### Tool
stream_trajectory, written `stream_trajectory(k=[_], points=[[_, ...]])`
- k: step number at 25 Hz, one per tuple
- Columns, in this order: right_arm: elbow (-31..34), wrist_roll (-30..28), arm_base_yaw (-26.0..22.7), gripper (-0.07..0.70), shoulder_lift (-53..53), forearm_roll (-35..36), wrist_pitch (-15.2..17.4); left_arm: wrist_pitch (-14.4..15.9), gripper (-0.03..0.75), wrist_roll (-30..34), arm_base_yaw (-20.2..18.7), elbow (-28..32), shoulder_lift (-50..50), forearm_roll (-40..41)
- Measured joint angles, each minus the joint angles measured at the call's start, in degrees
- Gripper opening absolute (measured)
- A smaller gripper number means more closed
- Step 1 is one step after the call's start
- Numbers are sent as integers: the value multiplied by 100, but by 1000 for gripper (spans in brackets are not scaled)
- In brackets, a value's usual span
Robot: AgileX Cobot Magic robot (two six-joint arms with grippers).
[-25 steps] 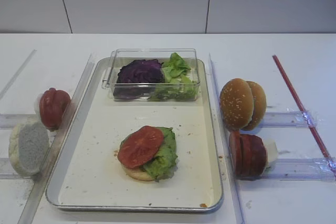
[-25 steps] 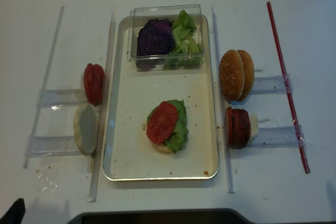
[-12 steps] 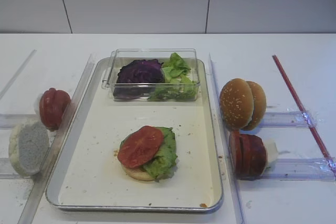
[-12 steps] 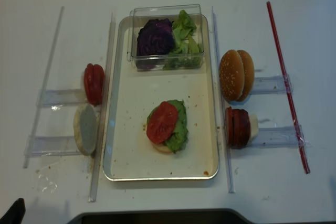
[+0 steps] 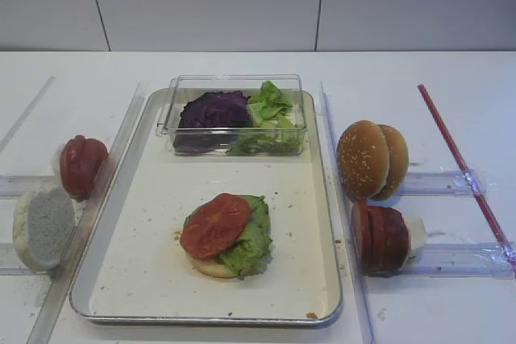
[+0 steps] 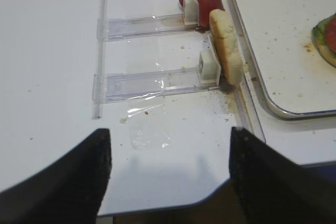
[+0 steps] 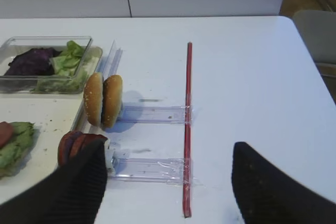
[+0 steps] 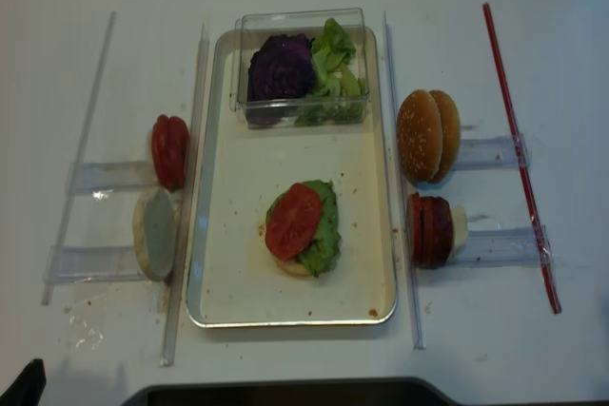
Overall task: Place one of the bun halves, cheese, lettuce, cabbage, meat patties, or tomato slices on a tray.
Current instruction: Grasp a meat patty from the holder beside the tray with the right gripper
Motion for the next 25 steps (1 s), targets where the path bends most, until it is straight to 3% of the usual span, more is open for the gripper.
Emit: stream_trajectory(k=[7,12,25], points=[[-804,86,0,517,1215,383,830,0,440,0,0,0,0,0],[-1143,118,0,491,1897,573,878,0,440,-11,0,0,0,4],[-1216,-92,0,479,3213,1472,878,0,440,-18,0,0,0,4]])
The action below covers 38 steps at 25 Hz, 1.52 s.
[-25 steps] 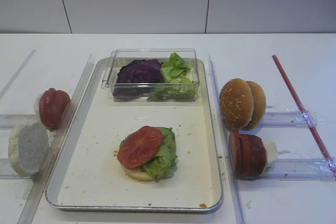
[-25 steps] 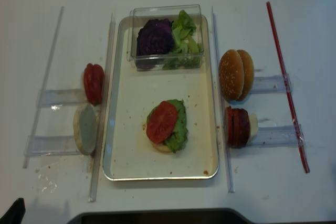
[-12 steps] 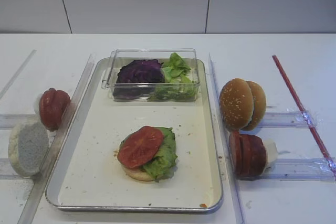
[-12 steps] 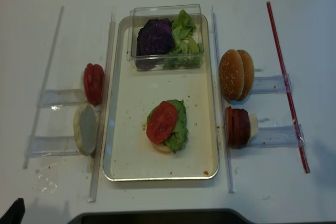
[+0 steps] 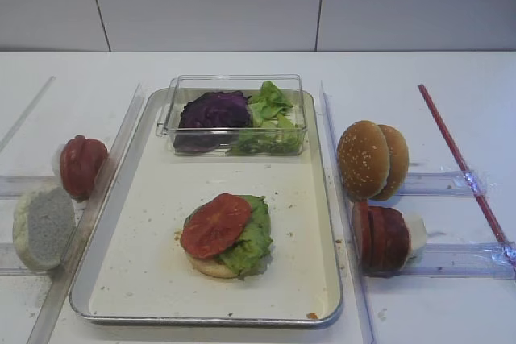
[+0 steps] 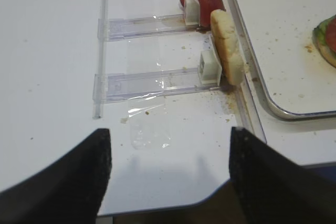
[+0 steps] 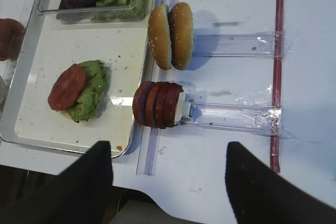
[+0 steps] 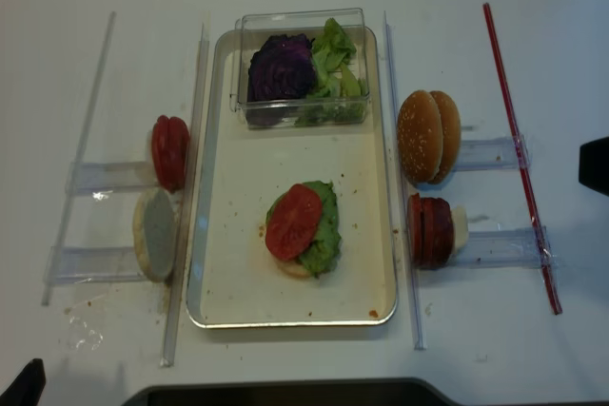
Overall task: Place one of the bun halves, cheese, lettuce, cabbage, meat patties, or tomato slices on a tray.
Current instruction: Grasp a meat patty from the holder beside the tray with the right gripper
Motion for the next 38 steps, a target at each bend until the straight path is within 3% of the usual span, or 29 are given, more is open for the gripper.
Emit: stream_trajectory(k=[28,38], points=[[-285,-85,36,458,1415,100,-92,0,440,-28,0,0,0,9],[-561,667,1394,457,2257,-655,-126,0,440,-71,0,0,0,58]])
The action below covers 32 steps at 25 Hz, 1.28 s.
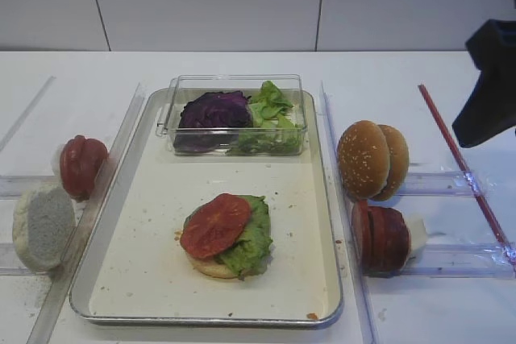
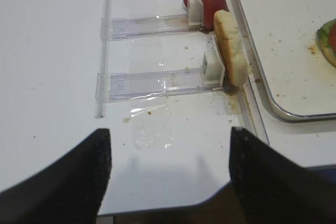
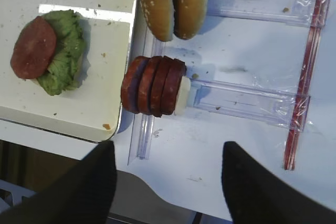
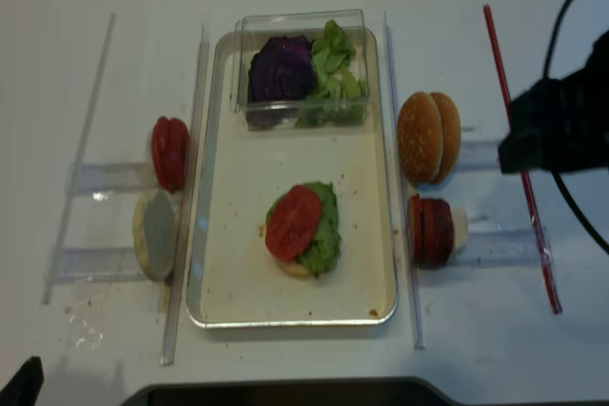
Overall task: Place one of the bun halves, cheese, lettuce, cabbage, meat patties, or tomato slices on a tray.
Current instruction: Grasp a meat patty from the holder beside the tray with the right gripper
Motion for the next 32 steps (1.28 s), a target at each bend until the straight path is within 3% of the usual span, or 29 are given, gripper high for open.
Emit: stream_trajectory(k=[6,14,32], points=[[-365,562,613,456,667,-361,-23,0,440,-14,0,0,0,36],[-638,873,1267,386,1508,-438,-49,0,440,-14,0,0,0,39],[-877,1094,1723,383,2808,-566,-149,0,440,-33,0,0,0,60]])
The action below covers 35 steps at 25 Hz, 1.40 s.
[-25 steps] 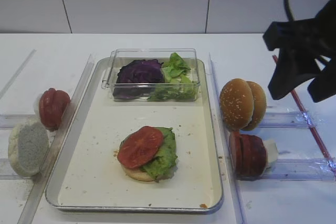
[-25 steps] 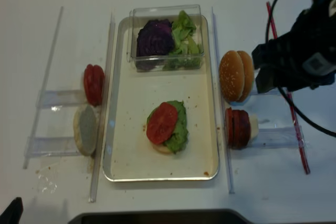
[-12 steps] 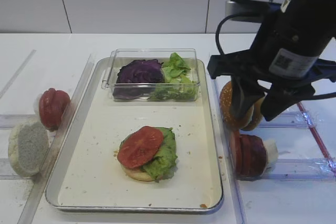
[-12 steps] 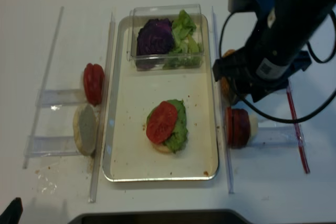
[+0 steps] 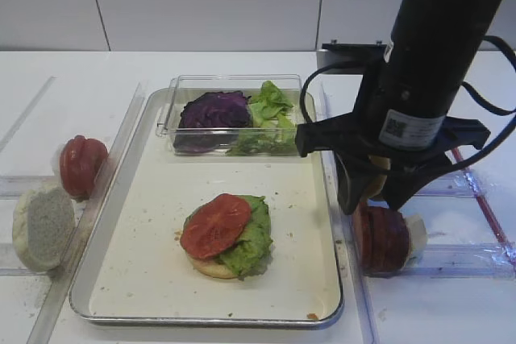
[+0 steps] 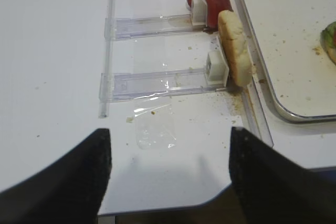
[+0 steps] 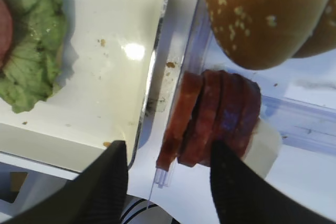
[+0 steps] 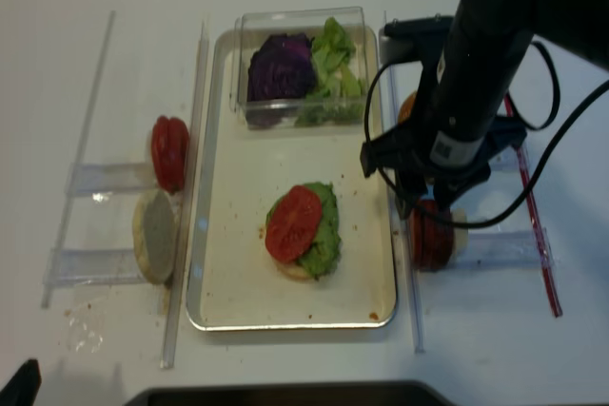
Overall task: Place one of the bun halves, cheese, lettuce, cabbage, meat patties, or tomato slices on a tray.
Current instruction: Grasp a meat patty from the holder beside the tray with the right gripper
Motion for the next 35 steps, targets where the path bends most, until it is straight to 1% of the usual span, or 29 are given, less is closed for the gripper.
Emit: stream_trajectory(k=[9,14,17,22,35], points=[[0,85,0,381,327,-25,-16,0,440,0,0,0,0,0],[-49,104,0,335,400,-25,-26,0,440,0,0,0,0,0],[-149,86,0,325,435,-25,-26,0,440,0,0,0,0,0],[-382,117,0,323,435,-39,-26,0,440,0,0,0,0,2],[-394,321,0,321,435,-43,-26,0,440,0,0,0,0,2]])
